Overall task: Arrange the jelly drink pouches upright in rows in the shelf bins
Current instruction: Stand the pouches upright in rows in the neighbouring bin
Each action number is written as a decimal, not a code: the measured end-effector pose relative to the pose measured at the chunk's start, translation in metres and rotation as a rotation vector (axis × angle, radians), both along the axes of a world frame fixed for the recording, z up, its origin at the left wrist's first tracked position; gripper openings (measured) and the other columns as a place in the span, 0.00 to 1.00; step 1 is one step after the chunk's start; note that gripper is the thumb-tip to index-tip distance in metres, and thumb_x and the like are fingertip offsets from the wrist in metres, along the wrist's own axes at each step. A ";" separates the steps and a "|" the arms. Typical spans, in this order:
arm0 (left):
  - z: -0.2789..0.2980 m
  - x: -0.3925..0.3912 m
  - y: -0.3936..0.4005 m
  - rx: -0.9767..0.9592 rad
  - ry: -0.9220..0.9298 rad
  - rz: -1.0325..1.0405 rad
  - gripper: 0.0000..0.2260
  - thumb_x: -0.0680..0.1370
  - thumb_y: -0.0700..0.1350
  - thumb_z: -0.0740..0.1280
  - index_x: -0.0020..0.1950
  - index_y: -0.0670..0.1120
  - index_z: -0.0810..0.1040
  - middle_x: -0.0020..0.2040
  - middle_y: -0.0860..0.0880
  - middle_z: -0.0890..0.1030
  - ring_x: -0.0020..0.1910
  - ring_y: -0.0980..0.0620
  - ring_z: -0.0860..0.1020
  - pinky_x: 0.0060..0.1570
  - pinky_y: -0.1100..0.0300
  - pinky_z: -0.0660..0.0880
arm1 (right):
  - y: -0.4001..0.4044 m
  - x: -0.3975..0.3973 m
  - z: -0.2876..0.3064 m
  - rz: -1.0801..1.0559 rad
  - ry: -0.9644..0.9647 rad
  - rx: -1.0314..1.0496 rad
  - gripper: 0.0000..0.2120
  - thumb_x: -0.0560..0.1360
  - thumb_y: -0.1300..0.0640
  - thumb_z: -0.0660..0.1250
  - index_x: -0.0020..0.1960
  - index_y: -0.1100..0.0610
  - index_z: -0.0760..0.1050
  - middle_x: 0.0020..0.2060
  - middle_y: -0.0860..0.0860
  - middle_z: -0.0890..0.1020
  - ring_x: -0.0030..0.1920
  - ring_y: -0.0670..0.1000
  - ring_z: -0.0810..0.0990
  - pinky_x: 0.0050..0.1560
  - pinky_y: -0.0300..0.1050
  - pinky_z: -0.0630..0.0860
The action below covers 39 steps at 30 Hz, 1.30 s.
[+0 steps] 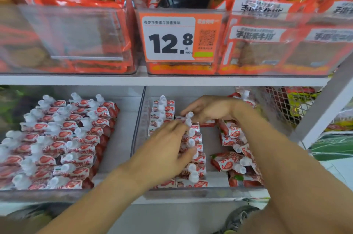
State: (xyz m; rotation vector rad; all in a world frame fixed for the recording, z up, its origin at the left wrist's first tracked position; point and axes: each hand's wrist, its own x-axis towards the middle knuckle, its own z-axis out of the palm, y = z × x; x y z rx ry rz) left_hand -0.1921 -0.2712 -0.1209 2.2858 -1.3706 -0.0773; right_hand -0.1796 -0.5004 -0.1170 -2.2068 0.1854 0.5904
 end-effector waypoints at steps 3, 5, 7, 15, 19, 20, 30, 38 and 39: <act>0.003 0.017 -0.019 0.027 0.032 0.025 0.23 0.78 0.57 0.63 0.69 0.47 0.68 0.63 0.50 0.72 0.63 0.52 0.70 0.63 0.57 0.69 | -0.025 -0.004 -0.001 -0.126 -0.200 -0.032 0.20 0.72 0.75 0.67 0.56 0.54 0.81 0.53 0.49 0.83 0.53 0.45 0.82 0.58 0.41 0.78; 0.002 0.026 -0.032 0.099 0.070 0.030 0.25 0.78 0.57 0.63 0.71 0.46 0.66 0.66 0.48 0.71 0.65 0.50 0.70 0.63 0.57 0.69 | -0.040 0.000 -0.010 -0.185 -0.364 -0.180 0.12 0.71 0.74 0.69 0.47 0.58 0.79 0.44 0.51 0.79 0.41 0.44 0.78 0.47 0.32 0.77; -0.001 0.030 -0.039 0.167 0.092 0.021 0.27 0.79 0.57 0.62 0.73 0.45 0.64 0.68 0.46 0.70 0.66 0.49 0.69 0.64 0.56 0.68 | -0.052 -0.010 -0.015 -0.138 -0.379 -0.587 0.09 0.73 0.64 0.72 0.53 0.60 0.79 0.48 0.52 0.80 0.45 0.47 0.79 0.51 0.35 0.77; -0.007 0.031 -0.042 0.133 0.123 0.000 0.25 0.78 0.57 0.63 0.72 0.48 0.65 0.69 0.49 0.70 0.66 0.52 0.70 0.57 0.65 0.64 | -0.037 0.002 -0.030 -0.032 -0.075 -0.938 0.31 0.68 0.36 0.72 0.64 0.52 0.70 0.57 0.57 0.75 0.63 0.59 0.67 0.60 0.52 0.70; -0.007 0.032 -0.042 0.110 0.134 0.015 0.25 0.78 0.58 0.64 0.72 0.49 0.65 0.68 0.50 0.70 0.64 0.54 0.71 0.57 0.66 0.65 | -0.031 0.006 -0.033 -0.002 -0.052 -0.984 0.34 0.66 0.40 0.76 0.65 0.55 0.70 0.57 0.55 0.78 0.63 0.58 0.69 0.63 0.53 0.69; -0.007 0.031 -0.042 0.114 0.135 0.019 0.26 0.78 0.58 0.64 0.72 0.49 0.64 0.68 0.50 0.70 0.65 0.54 0.70 0.57 0.65 0.65 | -0.031 0.006 -0.032 0.005 -0.032 -0.982 0.37 0.64 0.37 0.76 0.65 0.55 0.72 0.58 0.54 0.78 0.63 0.58 0.72 0.64 0.54 0.68; -0.006 0.029 -0.040 0.129 0.152 0.041 0.25 0.79 0.58 0.62 0.72 0.49 0.64 0.69 0.51 0.68 0.65 0.53 0.70 0.57 0.65 0.66 | -0.043 -0.024 -0.015 -0.222 -0.328 -0.659 0.28 0.56 0.46 0.84 0.45 0.50 0.69 0.49 0.50 0.79 0.50 0.54 0.77 0.53 0.48 0.73; -0.002 0.029 -0.039 0.140 0.140 0.018 0.25 0.79 0.58 0.61 0.73 0.49 0.64 0.69 0.50 0.69 0.65 0.53 0.70 0.58 0.66 0.64 | -0.023 -0.025 -0.004 -0.440 -0.679 -0.450 0.11 0.70 0.51 0.76 0.46 0.58 0.81 0.39 0.45 0.83 0.46 0.47 0.80 0.43 0.30 0.73; -0.001 0.028 -0.038 0.143 0.130 0.015 0.25 0.79 0.58 0.61 0.73 0.49 0.64 0.69 0.50 0.68 0.65 0.53 0.70 0.59 0.65 0.64 | -0.017 -0.024 -0.003 -0.418 -0.687 -0.455 0.10 0.72 0.53 0.75 0.50 0.57 0.81 0.41 0.45 0.82 0.46 0.45 0.78 0.41 0.25 0.69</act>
